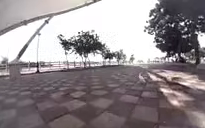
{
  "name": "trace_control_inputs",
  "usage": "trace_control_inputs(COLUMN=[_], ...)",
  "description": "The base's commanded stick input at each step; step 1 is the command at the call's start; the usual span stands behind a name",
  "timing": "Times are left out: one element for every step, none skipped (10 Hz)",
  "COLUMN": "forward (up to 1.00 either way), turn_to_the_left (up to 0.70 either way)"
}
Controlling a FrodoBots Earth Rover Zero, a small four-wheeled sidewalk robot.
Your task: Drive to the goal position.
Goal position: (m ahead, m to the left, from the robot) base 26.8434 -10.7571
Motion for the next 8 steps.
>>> trace_control_inputs(forward=[0.70,0.70,0.70,0.70,0.70,0.70,0.70,0.70], turn_to_the_left=[0.00,0.00,0.00,0.00,0.00,0.00,0.00,0.00])
